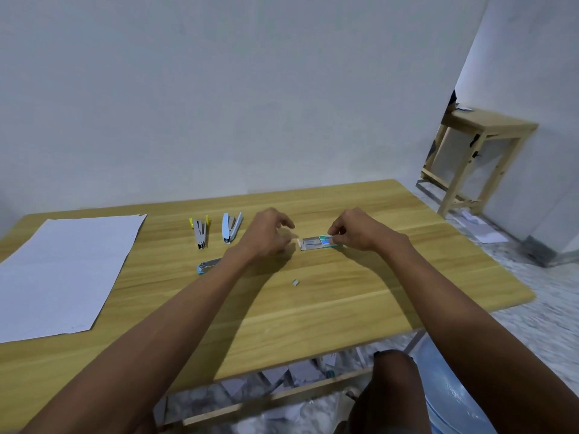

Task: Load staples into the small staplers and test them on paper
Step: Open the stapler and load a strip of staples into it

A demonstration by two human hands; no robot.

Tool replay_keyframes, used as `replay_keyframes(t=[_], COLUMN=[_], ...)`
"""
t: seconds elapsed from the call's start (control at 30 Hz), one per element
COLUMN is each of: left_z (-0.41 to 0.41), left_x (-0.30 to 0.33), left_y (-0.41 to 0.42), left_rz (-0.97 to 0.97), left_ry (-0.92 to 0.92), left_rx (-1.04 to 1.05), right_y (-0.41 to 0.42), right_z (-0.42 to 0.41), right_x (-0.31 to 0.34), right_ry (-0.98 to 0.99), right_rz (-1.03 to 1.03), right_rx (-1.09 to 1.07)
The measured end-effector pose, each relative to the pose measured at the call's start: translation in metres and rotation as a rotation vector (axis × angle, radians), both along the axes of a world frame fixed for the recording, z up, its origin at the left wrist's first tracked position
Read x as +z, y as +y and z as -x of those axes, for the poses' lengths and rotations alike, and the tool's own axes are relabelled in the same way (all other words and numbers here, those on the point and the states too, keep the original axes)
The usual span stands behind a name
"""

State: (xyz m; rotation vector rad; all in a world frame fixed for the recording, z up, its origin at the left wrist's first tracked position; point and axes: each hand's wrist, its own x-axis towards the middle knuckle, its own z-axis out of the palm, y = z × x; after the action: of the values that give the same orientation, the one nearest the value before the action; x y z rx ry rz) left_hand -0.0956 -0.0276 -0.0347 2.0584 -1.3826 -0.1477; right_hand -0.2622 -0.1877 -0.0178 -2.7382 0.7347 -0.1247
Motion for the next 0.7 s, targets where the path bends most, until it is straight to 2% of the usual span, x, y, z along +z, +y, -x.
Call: replay_keyframes(t=[0.07,0.3,0.53,0.7], left_z=[-0.013,-0.04,-0.034,-0.04], left_x=[0.005,-0.013,-0.029,-0.036], left_y=[0.01,0.047,0.061,0.077], left_rz=[0.028,-0.117,-0.024,0.052], left_ry=[-0.018,0.006,0.007,0.028], left_rx=[0.042,0.047,0.063,0.118], right_y=[0.001,0.014,0.039,0.05], right_z=[-0.001,-0.016,-0.037,-0.048], right_x=[-0.001,-0.003,0.0,-0.007], right_ry=[0.001,-0.063,-0.321,-0.32], right_rz=[-0.005,0.015,-0.268,-0.356], right_rx=[0.004,0.036,0.035,0.064])
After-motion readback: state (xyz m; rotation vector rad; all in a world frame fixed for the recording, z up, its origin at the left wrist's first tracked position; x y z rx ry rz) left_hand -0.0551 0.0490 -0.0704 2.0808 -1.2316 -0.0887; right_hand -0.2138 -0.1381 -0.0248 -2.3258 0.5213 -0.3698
